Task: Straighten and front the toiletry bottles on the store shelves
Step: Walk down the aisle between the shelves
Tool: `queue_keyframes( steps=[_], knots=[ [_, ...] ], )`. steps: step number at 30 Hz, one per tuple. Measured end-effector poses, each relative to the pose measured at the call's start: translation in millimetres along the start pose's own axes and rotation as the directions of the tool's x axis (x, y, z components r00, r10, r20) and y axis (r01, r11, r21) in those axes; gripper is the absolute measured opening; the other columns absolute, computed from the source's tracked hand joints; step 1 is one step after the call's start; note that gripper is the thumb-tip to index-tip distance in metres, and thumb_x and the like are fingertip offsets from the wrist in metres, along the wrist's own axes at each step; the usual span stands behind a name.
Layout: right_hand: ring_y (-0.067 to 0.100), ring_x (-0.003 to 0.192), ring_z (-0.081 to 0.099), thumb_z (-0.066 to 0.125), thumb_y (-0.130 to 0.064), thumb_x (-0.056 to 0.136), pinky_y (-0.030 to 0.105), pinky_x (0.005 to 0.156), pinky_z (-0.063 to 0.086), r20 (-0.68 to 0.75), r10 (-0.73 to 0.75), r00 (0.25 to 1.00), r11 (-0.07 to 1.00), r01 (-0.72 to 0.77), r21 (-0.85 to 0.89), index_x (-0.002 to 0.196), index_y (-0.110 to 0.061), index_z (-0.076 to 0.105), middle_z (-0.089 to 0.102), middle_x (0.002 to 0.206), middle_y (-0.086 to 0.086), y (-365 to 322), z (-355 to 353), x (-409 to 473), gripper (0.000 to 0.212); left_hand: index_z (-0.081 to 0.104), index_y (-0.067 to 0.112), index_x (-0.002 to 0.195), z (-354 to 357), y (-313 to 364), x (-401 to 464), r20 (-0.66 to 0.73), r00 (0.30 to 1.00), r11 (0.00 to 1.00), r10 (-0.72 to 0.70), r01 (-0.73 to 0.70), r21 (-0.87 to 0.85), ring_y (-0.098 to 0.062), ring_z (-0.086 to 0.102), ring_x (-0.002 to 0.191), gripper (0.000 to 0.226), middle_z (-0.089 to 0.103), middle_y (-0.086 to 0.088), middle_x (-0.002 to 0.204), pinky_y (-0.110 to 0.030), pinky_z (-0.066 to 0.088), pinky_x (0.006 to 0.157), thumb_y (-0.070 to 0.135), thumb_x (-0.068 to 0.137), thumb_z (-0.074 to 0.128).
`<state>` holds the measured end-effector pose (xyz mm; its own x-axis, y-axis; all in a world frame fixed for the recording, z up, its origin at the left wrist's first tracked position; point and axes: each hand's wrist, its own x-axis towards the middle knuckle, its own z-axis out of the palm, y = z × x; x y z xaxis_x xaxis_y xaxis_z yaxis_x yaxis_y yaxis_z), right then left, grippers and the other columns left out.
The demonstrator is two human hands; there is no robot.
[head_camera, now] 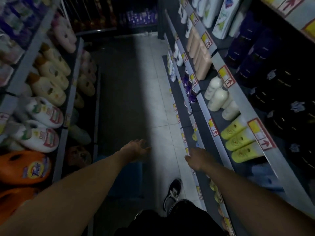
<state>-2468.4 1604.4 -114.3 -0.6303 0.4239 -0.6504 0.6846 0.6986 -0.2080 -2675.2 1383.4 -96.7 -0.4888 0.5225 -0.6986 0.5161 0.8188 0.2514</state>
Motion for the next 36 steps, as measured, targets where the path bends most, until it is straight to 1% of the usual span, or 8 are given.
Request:
queue_keyframes(
  steps=[4, 6, 9, 18, 22, 25, 29, 36],
  knots=[
    [0.034, 0.121, 0.059, 0.040, -0.052, 0.102, 0.039, 0.095, 0.051, 0.005, 0.009, 1.000, 0.998, -0.009, 0.058, 0.140, -0.013, 0.051, 0.056, 0.141, 0.017, 14.2, -31.8, 33.9, 0.055, 0.029, 0.014, 0.162, -33.3, 31.7, 40.0, -0.030, 1.000, 1.000, 0.001, -0.001, -0.002, -0.032, 0.030, 0.154, 0.110, 0.031, -0.013, 0.168, -0.038, 0.026, 0.125, 0.081, 0.075, 0.028],
    [0.035, 0.119, 0.060, 0.042, -0.052, 0.101, 0.040, 0.096, 0.052, -0.002, 0.014, 1.000, 0.997, -0.014, 0.076, 0.137, -0.012, 0.053, 0.059, 0.138, 0.017, 22.2, -46.3, 49.1, 0.056, 0.030, 0.015, 0.162, -50.6, 54.0, 49.2, -0.033, 0.999, 1.000, 0.014, -0.014, 0.013, -0.033, 0.031, 0.154, 0.099, 0.032, -0.014, 0.167, -0.039, 0.028, 0.124, 0.078, 0.086, 0.036],
    [0.036, 0.131, 0.054, 0.043, -0.048, 0.103, 0.040, 0.103, 0.047, -0.004, 0.015, 1.000, 0.998, -0.015, 0.065, 0.149, -0.008, 0.045, 0.051, 0.149, 0.017, 27.5, -68.1, 62.2, 0.061, 0.029, 0.012, 0.162, -68.9, 84.4, 62.8, -0.035, 0.998, 0.997, 0.052, -0.050, 0.063, -0.034, 0.031, 0.153, 0.075, 0.032, -0.016, 0.166, -0.039, 0.029, 0.123, 0.058, 0.105, 0.044],
    [0.034, 0.121, 0.060, 0.047, -0.047, 0.101, 0.035, 0.086, 0.046, -0.063, 0.053, 0.997, 0.986, -0.043, 0.159, 0.134, -0.011, 0.057, 0.060, 0.136, 0.014, 37.5, -103.9, 102.5, 0.050, 0.029, 0.023, 0.162, -127.1, 134.4, 115.7, 0.003, 0.984, 0.975, 0.177, -0.176, 0.139, -0.034, 0.029, 0.154, 0.069, 0.031, -0.013, 0.167, -0.046, 0.028, 0.124, 0.061, 0.105, 0.039],
    [0.034, 0.122, 0.060, 0.046, -0.051, 0.098, 0.041, 0.095, 0.052, -0.065, 0.125, 0.990, 0.969, -0.107, 0.224, 0.140, -0.010, 0.054, 0.061, 0.136, 0.015, 39.4, -111.6, 123.5, 0.059, 0.032, 0.022, 0.161, -149.7, 142.0, 158.5, 0.065, 0.971, 0.955, 0.230, -0.238, 0.176, -0.032, 0.035, 0.150, 0.071, 0.036, -0.012, 0.165, -0.047, 0.032, 0.123, 0.064, 0.103, 0.039],
    [0.031, 0.125, 0.058, 0.045, -0.047, 0.103, 0.041, 0.103, 0.049, -0.035, 0.195, 0.980, 0.948, -0.179, 0.262, 0.134, -0.013, 0.055, 0.059, 0.139, 0.015, 33.2, -111.7, 143.8, 0.047, 0.033, 0.023, 0.160, -169.7, 148.7, 195.3, 0.100, 0.957, 0.932, 0.273, -0.288, 0.219, -0.030, 0.038, 0.148, 0.069, 0.038, -0.010, 0.164, -0.046, 0.034, 0.122, 0.062, 0.104, 0.040],
    [0.031, 0.142, 0.046, 0.043, -0.045, 0.107, 0.041, 0.117, 0.038, 0.066, 0.360, 0.931, 0.850, -0.356, 0.387, 0.155, -0.016, 0.038, 0.044, 0.157, 0.014, 22.0, -119.1, 183.2, 0.056, 0.035, 0.024, 0.160, -204.1, 161.1, 250.4, 0.173, 0.915, 0.875, 0.364, -0.400, 0.272, -0.026, 0.047, 0.142, 0.065, 0.044, -0.008, 0.160, -0.043, 0.041, 0.117, 0.059, 0.105, 0.041],
    [0.031, 0.134, 0.053, 0.039, -0.053, 0.106, 0.037, 0.109, 0.045, 0.175, 0.566, 0.806, 0.670, -0.573, 0.471, 0.155, -0.018, 0.038, 0.051, 0.152, 0.013, -33.7, -135.3, 207.7, 0.061, 0.046, 0.020, 0.151, -263.4, 166.5, 336.0, 0.370, 0.767, 0.728, 0.524, -0.629, 0.273, -0.025, 0.068, 0.109, 0.061, 0.068, -0.007, 0.129, -0.042, 0.056, 0.096, 0.060, 0.104, 0.042]
  ],
)
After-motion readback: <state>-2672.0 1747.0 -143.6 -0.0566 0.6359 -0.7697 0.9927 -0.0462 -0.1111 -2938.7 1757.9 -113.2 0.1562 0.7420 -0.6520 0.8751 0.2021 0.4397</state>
